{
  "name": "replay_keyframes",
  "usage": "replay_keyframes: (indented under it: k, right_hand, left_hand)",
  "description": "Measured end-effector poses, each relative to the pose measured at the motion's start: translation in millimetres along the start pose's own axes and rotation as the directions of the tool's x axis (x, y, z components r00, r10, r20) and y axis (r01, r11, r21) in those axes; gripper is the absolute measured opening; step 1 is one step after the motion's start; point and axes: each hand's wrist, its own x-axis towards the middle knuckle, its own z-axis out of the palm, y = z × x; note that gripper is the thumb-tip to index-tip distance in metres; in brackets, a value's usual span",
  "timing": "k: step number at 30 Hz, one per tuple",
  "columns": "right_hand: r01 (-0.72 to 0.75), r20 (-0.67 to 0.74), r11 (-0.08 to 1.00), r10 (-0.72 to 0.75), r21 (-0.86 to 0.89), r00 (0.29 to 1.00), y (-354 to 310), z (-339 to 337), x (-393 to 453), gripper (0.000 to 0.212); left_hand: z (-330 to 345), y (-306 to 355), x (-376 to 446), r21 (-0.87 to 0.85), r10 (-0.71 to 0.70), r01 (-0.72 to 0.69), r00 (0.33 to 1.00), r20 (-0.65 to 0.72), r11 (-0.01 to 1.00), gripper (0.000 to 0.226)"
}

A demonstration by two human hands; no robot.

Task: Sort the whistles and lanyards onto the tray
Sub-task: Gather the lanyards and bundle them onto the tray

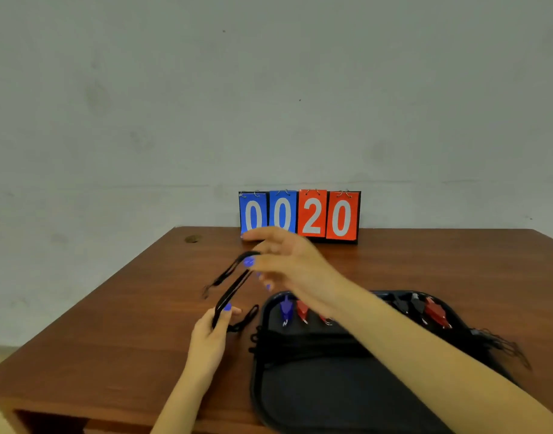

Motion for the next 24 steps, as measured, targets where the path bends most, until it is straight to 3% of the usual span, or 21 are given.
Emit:
replay_keyframes:
  k: [5, 12, 15, 16, 19, 24]
  right_hand:
    - [-0.023, -0.256, 0.997, 0.042, 0.080, 0.966, 9.7, -74.1, -35.0, 0.032]
    - [-0.107, -0.453, 0.989, 0.143, 0.104, 0.880, 41.9, -137.3, -98.1, 0.032]
    - [-0.095, -0.535, 0.990, 0.138, 0.107, 0.834, 50.9, -154.6, -119.9, 0.062]
    - [-0.095, -0.565, 0.989, 0.142, 0.111, 0.813, 53.8, -160.2, -125.8, 0.064]
    - [-0.151, -0.607, 0.985, 0.168, 0.080, 0.777, 61.2, -175.1, -141.2, 0.035]
    - [-0.273, -0.623, 0.962, 0.220, 0.011, 0.750, 71.2, -188.2, -156.7, 0.030]
  left_hand:
    - [-1.2, -2.9, -0.7, 0.081, 0.085, -0.083, 0.996, -0.016, 0.993, 0.026]
    - [-1.2, -11.2, 4.3, 0.108, 0.169, -0.178, 0.981, 0.091, 0.978, 0.016]
    - [-2.3, -12.3, 4.8, 0.103, 0.168, -0.177, 0.981, 0.093, 0.979, 0.014]
    - [-2.0, -13.1, 4.6, 0.114, 0.169, -0.178, 0.982, 0.090, 0.977, 0.016]
    - [-0.8, -12.3, 4.7, 0.139, 0.171, -0.185, 0.979, 0.111, 0.973, 0.015]
    - [0.1, -12.9, 4.3, 0.185, 0.173, -0.202, 0.971, 0.164, 0.962, 0.013]
